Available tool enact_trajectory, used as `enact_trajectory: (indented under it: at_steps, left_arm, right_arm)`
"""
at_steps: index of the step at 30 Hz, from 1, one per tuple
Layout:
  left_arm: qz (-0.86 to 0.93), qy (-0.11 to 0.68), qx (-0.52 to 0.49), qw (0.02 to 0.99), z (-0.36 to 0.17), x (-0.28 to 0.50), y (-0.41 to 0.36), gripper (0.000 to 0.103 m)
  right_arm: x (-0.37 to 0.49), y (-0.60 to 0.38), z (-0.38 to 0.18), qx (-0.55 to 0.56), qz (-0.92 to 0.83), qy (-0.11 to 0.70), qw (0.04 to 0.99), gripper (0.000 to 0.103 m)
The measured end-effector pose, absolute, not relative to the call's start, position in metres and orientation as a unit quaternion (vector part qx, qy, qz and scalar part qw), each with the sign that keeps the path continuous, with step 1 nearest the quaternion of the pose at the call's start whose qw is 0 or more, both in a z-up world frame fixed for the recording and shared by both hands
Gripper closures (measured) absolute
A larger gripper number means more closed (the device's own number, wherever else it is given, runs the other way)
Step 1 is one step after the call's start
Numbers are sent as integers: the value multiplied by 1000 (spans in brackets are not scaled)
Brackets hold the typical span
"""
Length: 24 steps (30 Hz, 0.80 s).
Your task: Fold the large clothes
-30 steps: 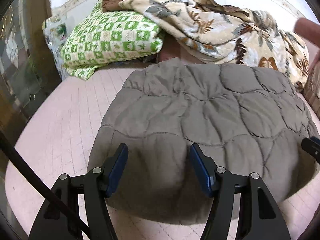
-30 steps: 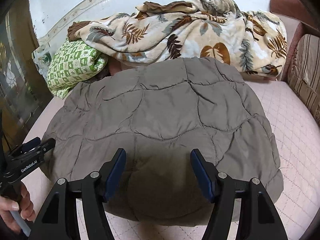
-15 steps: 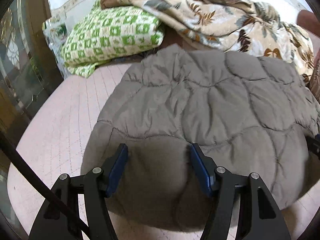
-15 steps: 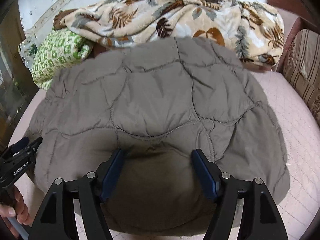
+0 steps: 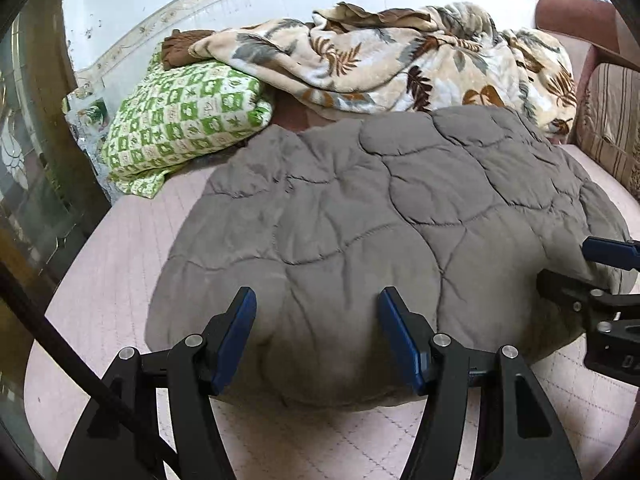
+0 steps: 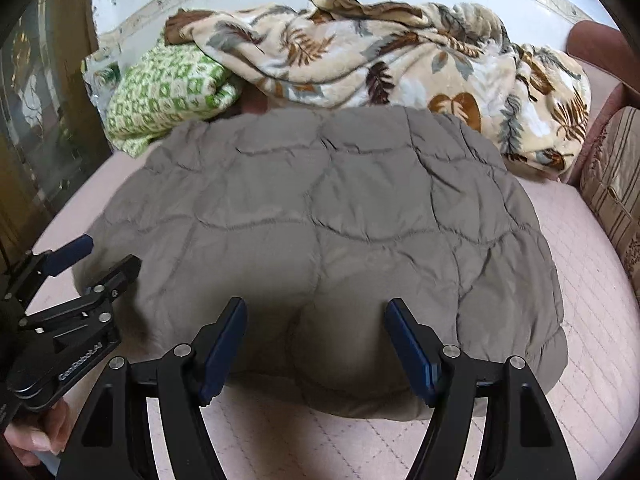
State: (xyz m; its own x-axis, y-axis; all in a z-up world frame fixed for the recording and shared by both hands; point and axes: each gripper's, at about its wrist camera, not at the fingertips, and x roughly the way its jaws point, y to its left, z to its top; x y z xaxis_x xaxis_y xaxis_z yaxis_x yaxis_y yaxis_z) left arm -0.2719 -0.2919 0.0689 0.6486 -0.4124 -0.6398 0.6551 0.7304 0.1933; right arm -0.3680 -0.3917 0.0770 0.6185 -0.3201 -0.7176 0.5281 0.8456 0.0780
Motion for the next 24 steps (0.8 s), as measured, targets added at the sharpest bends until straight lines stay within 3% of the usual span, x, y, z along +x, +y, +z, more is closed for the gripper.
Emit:
enact_trajectory:
  at_steps: [24]
  left_arm:
    - [-303,302,220,877,54,-268,-301,40]
  right_arm:
    - [-360,-400,59,147,-240,386,878,19]
